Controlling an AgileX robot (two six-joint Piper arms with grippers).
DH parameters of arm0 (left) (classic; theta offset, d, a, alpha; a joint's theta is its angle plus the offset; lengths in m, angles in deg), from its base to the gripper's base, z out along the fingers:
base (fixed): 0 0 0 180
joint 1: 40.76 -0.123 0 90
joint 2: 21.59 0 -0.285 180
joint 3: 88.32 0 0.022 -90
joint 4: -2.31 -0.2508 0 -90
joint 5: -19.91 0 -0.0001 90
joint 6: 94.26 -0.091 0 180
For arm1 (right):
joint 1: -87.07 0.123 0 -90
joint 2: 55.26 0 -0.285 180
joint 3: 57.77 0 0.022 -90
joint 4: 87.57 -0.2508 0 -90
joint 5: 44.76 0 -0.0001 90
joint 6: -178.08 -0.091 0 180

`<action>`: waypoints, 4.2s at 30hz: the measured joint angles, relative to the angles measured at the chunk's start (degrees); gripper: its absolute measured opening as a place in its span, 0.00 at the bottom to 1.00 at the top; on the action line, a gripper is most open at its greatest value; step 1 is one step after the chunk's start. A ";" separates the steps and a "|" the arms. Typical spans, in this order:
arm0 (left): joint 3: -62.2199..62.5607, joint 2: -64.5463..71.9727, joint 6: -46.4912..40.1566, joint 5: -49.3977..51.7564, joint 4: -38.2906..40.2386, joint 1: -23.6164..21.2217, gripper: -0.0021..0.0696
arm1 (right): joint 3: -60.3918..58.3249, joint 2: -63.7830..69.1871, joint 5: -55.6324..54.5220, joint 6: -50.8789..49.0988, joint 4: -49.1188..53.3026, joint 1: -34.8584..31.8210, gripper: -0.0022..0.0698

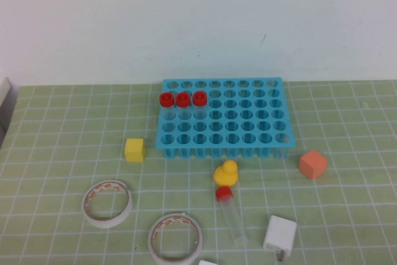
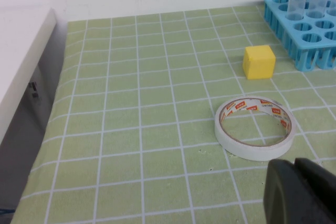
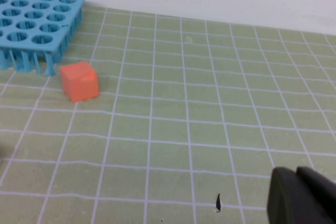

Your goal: Place the test tubes

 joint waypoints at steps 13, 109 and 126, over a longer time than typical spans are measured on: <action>0.00 0.00 0.00 0.00 0.00 0.00 0.03 | 0.00 0.00 0.00 0.00 0.00 0.00 0.03; 31.33 22.91 13.63 14.14 -10.26 0.00 0.03 | 31.24 38.22 -10.53 -23.66 20.93 0.00 0.03; 25.73 25.06 13.63 7.19 -12.99 0.00 0.03 | 34.27 60.92 2.95 -11.63 8.24 7.71 0.03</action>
